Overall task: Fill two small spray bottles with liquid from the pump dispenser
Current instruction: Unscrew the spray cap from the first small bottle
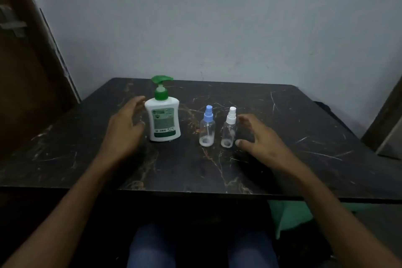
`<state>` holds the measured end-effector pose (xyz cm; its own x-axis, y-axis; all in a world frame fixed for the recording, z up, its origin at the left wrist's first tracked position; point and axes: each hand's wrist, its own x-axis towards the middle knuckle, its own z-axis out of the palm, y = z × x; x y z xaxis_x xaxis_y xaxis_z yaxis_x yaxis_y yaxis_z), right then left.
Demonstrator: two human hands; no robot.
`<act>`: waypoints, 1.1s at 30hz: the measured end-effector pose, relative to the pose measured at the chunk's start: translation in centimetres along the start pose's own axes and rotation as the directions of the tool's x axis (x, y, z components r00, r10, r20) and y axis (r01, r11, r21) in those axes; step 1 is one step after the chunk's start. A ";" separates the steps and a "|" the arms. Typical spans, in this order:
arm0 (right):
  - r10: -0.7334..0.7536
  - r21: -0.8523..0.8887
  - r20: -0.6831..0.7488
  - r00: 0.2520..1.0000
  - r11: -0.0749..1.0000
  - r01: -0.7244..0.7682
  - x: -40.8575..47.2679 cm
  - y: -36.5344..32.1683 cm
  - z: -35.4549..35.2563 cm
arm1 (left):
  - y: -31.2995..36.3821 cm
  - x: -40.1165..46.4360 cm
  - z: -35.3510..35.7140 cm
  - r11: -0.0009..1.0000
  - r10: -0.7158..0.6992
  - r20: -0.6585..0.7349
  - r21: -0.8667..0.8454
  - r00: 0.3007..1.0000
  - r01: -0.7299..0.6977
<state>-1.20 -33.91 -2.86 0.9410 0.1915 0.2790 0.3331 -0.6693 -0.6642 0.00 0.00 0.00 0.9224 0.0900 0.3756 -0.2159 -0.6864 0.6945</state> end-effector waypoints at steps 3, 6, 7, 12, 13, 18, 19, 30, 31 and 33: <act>-0.004 0.005 -0.022 1.000 1.000 0.004 0.3 -0.3 0.9 | 0.5 -0.3 0.6 0.995 -0.028 -0.053 -0.094 0.998 0.023; 0.009 -0.018 -0.089 0.996 1.000 -0.011 0.7 -0.4 2.0 | 0.7 -0.8 1.5 0.985 -0.028 -0.016 -0.173 0.999 0.025; 0.018 -0.015 -0.109 0.994 1.000 -0.020 0.9 -0.4 2.3 | 0.7 -0.8 1.8 0.982 -0.024 -0.006 -0.186 1.000 0.023; 0.046 -0.012 -0.182 0.982 0.999 -0.049 1.5 -0.4 3.1 | 0.5 -0.5 2.4 0.970 -0.054 -0.014 -0.237 0.998 0.049; 0.046 -0.014 -0.189 0.981 0.999 -0.050 1.5 -0.5 3.2 | 0.4 -0.4 2.4 0.966 -0.067 -0.007 -0.250 0.998 0.063; 0.025 0.012 -0.203 0.979 1.000 -0.023 1.1 -0.7 3.2 | 0.5 -0.2 1.5 0.939 -0.086 0.087 -0.325 0.993 0.110; 0.021 0.019 -0.203 0.979 1.000 -0.018 0.9 -0.7 3.1 | 0.4 -0.3 1.2 0.935 -0.084 0.105 -0.335 0.991 0.115; -0.002 0.052 -0.181 0.984 0.999 0.011 -0.5 -1.5 3.7 | -1.2 -0.8 -0.7 0.911 -0.062 0.208 -0.387 0.976 0.141; 0.002 0.048 -0.181 0.983 0.999 0.006 -0.5 -1.5 3.7 | -1.2 -0.7 -0.7 0.910 -0.063 0.211 -0.389 0.975 0.143; 0.011 0.049 -0.178 0.984 0.999 -0.002 -0.5 -1.7 3.6 | -1.3 -0.8 -0.7 0.910 -0.057 0.222 -0.390 0.973 0.142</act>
<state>-2.04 -30.27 -4.40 0.9189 0.0537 0.3908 0.3337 -0.6338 -0.6978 -0.71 1.31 -0.73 0.9812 -0.0338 0.1901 -0.1905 -0.3299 0.9246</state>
